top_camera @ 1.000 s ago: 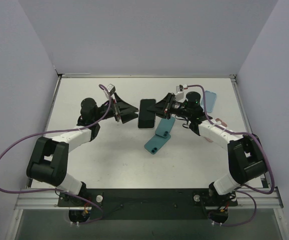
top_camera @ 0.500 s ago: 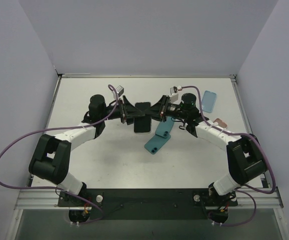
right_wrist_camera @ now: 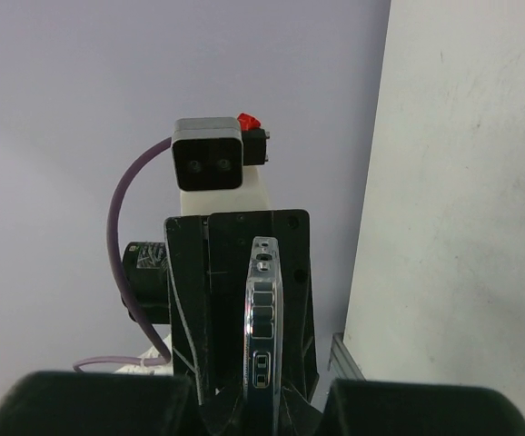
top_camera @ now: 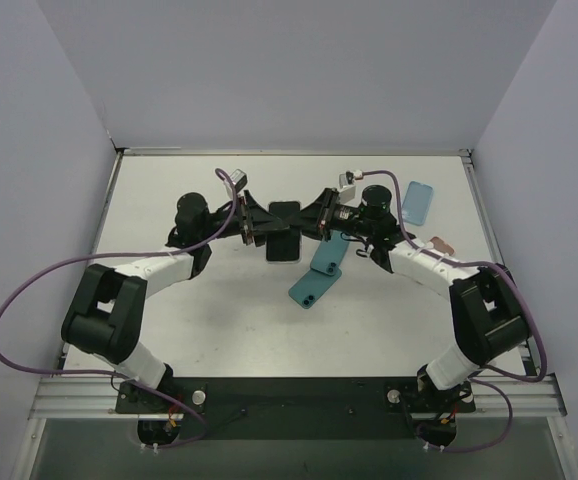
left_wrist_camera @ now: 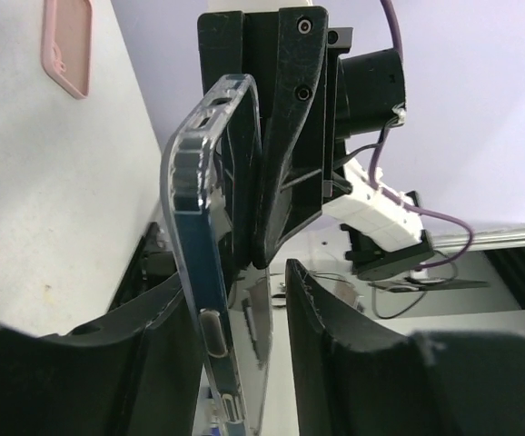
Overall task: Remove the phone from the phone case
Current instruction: Remove the phone case from the phone.
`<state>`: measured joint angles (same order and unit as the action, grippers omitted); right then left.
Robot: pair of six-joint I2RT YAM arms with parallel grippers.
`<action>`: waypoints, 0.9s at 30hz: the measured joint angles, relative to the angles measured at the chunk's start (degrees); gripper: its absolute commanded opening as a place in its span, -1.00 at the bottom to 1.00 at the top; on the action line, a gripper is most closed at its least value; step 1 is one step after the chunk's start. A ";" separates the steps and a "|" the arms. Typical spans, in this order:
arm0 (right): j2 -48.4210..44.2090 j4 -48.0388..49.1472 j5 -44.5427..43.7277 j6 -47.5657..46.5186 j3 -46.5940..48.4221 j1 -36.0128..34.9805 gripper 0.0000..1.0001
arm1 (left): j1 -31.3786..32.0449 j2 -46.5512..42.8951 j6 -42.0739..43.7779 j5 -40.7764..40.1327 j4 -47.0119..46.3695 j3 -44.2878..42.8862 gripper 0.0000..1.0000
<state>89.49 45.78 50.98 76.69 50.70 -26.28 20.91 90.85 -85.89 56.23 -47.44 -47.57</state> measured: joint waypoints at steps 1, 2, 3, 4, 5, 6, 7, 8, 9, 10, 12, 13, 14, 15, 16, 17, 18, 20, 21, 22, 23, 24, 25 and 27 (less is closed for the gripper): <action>0.35 0.61 0.00 0.44 0.02 0.00 -1.00 | 0.00 0.17 -0.66 -0.02 -1.07 0.37 -0.20; 0.66 1.09 0.13 1.07 0.09 0.04 -1.00 | -0.02 0.44 -1.33 -0.04 -1.92 0.81 -0.28; 0.87 1.57 0.11 1.38 0.15 0.04 -1.00 | -0.07 0.79 -2.16 -0.02 -2.93 1.16 -0.28; 1.14 1.86 0.09 1.57 0.31 0.04 -1.00 | -0.07 1.01 -2.69 0.02 -3.45 1.31 -0.29; 1.36 2.08 0.09 1.79 0.42 0.07 -1.00 | -0.07 1.22 -3.17 0.00 -3.89 1.51 -0.29; 1.49 2.08 -0.11 1.81 0.48 0.09 -1.00 | -0.07 1.33 -3.63 0.15 -4.28 1.60 -0.29; 1.66 2.08 -0.13 1.84 0.52 0.17 -1.00 | -0.07 1.38 -4.02 0.22 -4.74 1.60 -0.32; 1.92 2.49 0.00 2.14 0.57 0.37 -1.00 | -0.07 1.38 -4.31 0.20 -5.25 1.60 -0.39; 2.08 2.80 0.11 2.29 0.66 0.39 -1.00 | -0.07 1.44 -4.59 0.17 -5.55 1.60 -0.71; 2.23 3.02 0.13 2.49 0.85 0.42 -1.00 | -0.09 1.55 -4.92 0.17 -5.79 1.60 -0.90; 2.25 3.56 0.13 2.49 0.98 0.42 -1.00 | -0.24 1.79 -5.90 0.17 -6.40 1.64 -1.00; 2.25 3.67 0.20 2.43 1.05 0.42 -1.00 | -0.24 1.79 -6.29 0.15 -6.73 1.64 -1.00; 2.25 3.67 0.17 2.34 1.11 0.42 -1.00 | -0.26 1.79 -6.49 0.17 -6.86 1.64 -1.00; 2.25 3.48 0.22 2.14 1.18 0.42 -1.00 | -0.26 1.79 -6.60 0.15 -7.06 1.70 -1.00; 2.25 3.17 0.24 1.92 1.29 0.42 -1.00 | -0.26 1.79 -6.69 0.13 -7.21 1.81 -1.00; 2.25 2.60 0.24 1.62 1.42 0.42 -0.84 | -0.28 1.84 -6.75 0.13 -7.32 1.92 -1.00; 2.23 2.03 0.24 1.20 1.57 0.42 -0.61 | -0.28 1.86 -6.88 0.02 -7.54 2.05 -1.00; 2.05 -1.09 0.22 -0.37 2.51 0.42 -0.06 | -0.31 1.88 -7.06 -0.37 -8.17 2.64 -1.00; 1.70 -4.28 -0.72 -2.25 3.23 0.37 0.05 | -0.42 1.88 -7.13 -0.31 -8.39 2.99 -1.00; 1.31 -6.21 -1.64 -3.17 3.52 0.59 0.12 | -0.46 1.88 -7.10 -0.17 -8.68 3.39 -1.00; 0.61 -9.07 -2.78 -5.05 3.82 0.96 0.17 | -0.57 1.88 -7.13 -0.13 -9.03 3.72 -1.00; -0.59 -12.39 -4.04 -6.80 3.87 1.60 0.17 | -0.76 1.88 -7.17 -0.15 -9.16 4.02 -1.00; -1.64 -14.56 -4.87 -7.82 3.87 2.19 0.17 | -1.05 1.88 -7.17 -0.20 -9.38 4.33 -1.00; -5.05 -18.78 -6.78 -10.05 3.72 3.76 0.17 | -1.86 1.88 -7.43 -0.66 -9.97 5.09 -1.00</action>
<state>84.44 27.00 44.21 66.63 54.41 -22.52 19.05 92.73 -93.32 55.57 -57.41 -42.48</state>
